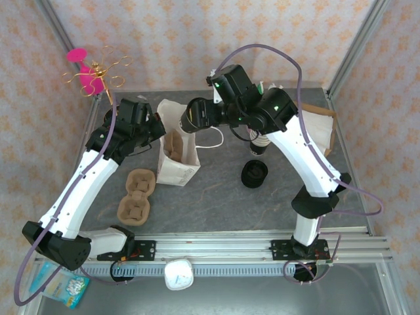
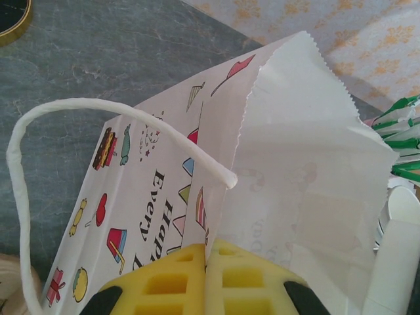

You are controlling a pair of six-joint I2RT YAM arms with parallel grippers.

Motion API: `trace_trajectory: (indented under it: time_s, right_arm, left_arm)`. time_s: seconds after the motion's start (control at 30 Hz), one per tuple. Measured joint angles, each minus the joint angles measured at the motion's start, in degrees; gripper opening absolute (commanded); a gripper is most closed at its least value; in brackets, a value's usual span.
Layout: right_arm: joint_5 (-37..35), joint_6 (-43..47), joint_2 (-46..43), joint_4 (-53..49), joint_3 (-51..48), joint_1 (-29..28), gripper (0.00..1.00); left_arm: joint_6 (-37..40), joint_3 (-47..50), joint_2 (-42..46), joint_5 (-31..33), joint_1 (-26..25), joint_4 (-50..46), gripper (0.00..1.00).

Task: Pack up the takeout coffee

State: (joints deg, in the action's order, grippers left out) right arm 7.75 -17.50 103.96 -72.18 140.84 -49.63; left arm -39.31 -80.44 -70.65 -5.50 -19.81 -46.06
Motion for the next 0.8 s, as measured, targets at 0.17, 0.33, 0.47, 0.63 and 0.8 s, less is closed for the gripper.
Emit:
trace_trajectory:
  time_s: [0.17, 0.33, 0.47, 0.63, 0.8]
  right_arm:
    - [0.5, 0.0, -0.6, -0.2, 0.9, -0.3, 0.59]
    - [0.9, -0.4, -1.4, -0.2, 0.9, -0.4, 0.58]
    - [1.3, -0.5, -1.0, -0.3, 0.9, -1.2, 0.56]
    - [0.6, -1.4, 0.9, -0.9, 0.0, -2.6, 0.55]
    - [-0.7, -2.9, 1.4, -1.3, -5.4, -3.5, 0.54]
  left_arm:
    - [0.2, 0.0, 0.0, 0.0, 0.0, 0.0, 0.00]
    - [0.2, 0.0, 0.0, 0.0, 0.0, 0.0, 0.00]
    - [0.1, 0.0, 0.0, -0.3, 0.0, 0.0, 0.00]
    - [-1.4, 1.2, 1.0, -2.4, 0.0, 0.8, 0.00]
    - [-4.0, 4.5, 3.5, -4.5, 0.0, 1.7, 0.00]
